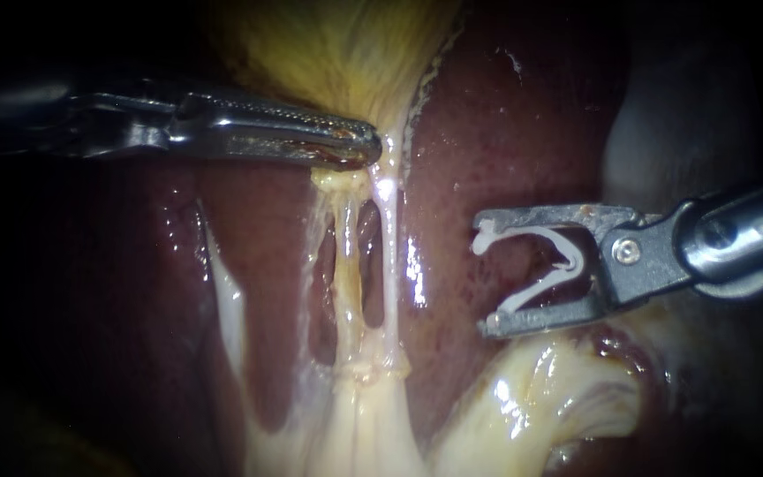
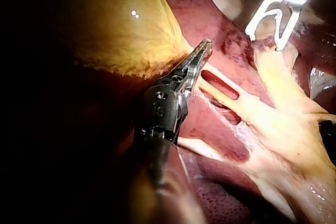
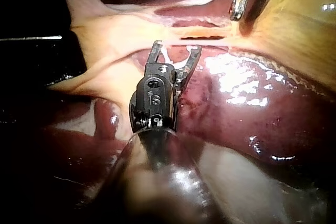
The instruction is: Grabbing gallbladder
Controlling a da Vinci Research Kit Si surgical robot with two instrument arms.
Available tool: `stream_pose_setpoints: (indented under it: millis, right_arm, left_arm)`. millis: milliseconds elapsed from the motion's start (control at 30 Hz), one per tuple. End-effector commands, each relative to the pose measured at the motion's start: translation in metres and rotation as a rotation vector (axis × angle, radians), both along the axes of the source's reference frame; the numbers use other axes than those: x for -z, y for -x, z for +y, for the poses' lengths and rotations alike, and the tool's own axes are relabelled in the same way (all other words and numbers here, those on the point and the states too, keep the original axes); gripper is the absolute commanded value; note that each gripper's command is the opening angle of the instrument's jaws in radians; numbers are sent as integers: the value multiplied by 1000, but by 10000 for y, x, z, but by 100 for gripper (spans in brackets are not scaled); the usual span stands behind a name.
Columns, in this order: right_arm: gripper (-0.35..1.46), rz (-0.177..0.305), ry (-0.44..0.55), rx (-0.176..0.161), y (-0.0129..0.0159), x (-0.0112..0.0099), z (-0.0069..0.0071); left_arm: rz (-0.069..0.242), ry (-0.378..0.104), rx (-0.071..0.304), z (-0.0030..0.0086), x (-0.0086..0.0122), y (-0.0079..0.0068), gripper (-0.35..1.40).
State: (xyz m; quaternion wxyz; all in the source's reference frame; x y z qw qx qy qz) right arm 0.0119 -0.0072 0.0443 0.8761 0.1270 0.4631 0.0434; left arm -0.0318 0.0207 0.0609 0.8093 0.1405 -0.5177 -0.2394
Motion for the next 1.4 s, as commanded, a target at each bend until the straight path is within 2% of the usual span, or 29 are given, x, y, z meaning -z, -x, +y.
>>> stream_pose_setpoints:
  millis: [33,233,267,300,333,400,467,667,833,1100,1233,1400]
  right_arm:
    - [50,0,0,0,0,0,0]
    - [50,0,0,0,0,0,0]
    - [50,0,0,0,0,0,0]
    - [50,0,0,0,0,0,0]
    - [50,0,0,0,0,0,0]
    - [50,0,0,0,0,0,0]
    - [50,0,0,0,0,0,0]
    - [50,0,0,0,0,0,0]
    - [50,-1,-5,-3,0,0,0]
    - [50,-1,-5,-3,0,0,0]
    - [50,-1,-5,-3,0,0,-1]
    - [50,-1,-4,-3,0,0,-1]
  left_arm:
    - [0,0,1,0,0,0,-35]
    - [0,0,1,-1,1,0,-35]
    - [0,-10,7,-1,0,1,-10]
    - [0,-16,10,-1,0,2,27]
    - [1,-15,10,-1,-1,3,44]
    - [-1,-13,12,-3,-2,5,69]
    - [0,-12,13,-4,-3,6,79]
    - [0,-12,12,-3,-5,5,83]
    - [0,-23,18,-5,-17,2,83]
    - [-5,-108,61,-20,-58,-14,71]
    - [15,-136,66,-23,-77,-18,69]
    - [14,-179,73,-29,-87,-18,62]
